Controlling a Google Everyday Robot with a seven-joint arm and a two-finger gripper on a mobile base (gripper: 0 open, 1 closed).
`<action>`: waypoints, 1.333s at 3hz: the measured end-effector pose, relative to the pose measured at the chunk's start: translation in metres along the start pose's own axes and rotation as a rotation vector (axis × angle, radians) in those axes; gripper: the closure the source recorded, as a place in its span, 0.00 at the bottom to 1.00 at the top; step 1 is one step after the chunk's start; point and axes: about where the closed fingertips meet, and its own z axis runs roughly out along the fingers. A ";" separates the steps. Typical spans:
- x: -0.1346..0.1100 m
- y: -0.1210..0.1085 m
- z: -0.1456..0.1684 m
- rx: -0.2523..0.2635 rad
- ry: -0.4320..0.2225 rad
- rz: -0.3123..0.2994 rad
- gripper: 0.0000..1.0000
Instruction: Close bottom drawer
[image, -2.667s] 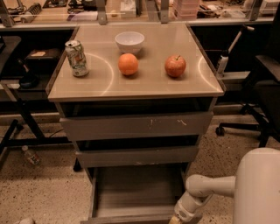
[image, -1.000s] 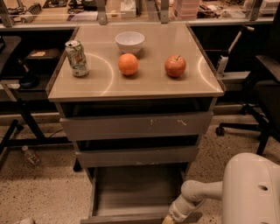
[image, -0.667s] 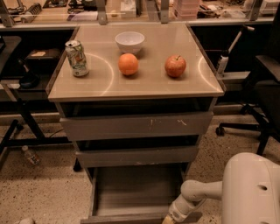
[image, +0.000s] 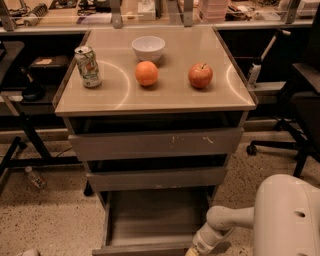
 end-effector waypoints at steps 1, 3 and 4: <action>0.000 0.000 0.000 0.000 0.000 0.000 0.00; 0.000 0.000 0.000 0.000 0.000 0.000 0.19; 0.000 0.000 0.000 0.000 0.000 0.000 0.43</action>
Offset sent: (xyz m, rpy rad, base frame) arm 0.0000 0.0000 0.0000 0.0000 0.0000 0.0000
